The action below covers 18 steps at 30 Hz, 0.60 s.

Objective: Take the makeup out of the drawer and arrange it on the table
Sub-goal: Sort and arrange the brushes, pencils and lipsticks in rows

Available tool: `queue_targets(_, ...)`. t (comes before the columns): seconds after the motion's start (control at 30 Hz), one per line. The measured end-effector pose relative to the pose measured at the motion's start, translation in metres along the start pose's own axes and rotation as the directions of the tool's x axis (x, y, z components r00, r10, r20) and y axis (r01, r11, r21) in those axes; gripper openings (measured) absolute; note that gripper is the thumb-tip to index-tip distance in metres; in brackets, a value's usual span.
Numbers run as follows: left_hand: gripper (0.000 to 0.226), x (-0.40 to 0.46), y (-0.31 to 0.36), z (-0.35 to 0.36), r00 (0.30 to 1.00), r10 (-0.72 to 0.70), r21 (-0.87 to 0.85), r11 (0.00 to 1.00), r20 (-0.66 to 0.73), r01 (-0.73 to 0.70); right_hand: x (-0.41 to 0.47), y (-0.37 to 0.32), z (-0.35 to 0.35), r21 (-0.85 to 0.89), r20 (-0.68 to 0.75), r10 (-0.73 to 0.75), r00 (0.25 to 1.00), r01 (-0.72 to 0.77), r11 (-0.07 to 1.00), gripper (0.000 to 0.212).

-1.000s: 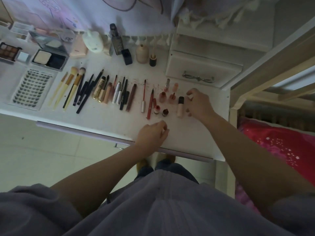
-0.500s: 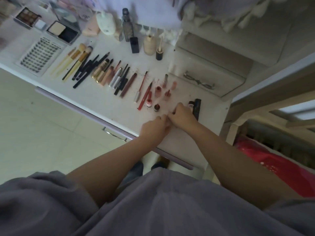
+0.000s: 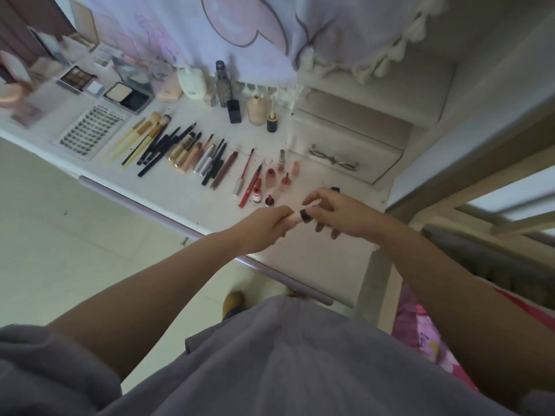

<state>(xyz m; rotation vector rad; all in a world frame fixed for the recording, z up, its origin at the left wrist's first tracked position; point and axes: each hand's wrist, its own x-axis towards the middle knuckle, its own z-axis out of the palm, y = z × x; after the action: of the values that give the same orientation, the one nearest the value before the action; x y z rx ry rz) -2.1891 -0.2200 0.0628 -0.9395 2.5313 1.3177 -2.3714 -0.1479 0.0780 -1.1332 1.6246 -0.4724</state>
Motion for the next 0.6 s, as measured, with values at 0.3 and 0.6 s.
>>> queue_targets(0.3, 0.022, -0.002, 0.006, -0.007, 0.996, 0.054, 0.02, 0.998, -0.067, -0.053, -0.011, -0.016, -0.012, -0.05, 0.056, 0.05, 0.997, -0.047, 0.998, 0.022)
queue_targets(0.6, 0.021, -0.002, 0.004, 0.0, 0.998, 0.055, 0.063, 0.996, -0.004, -0.055, -0.017, -0.007, -0.013, -0.056, 0.071, 0.036, 0.997, -0.033, 0.998, 0.015)
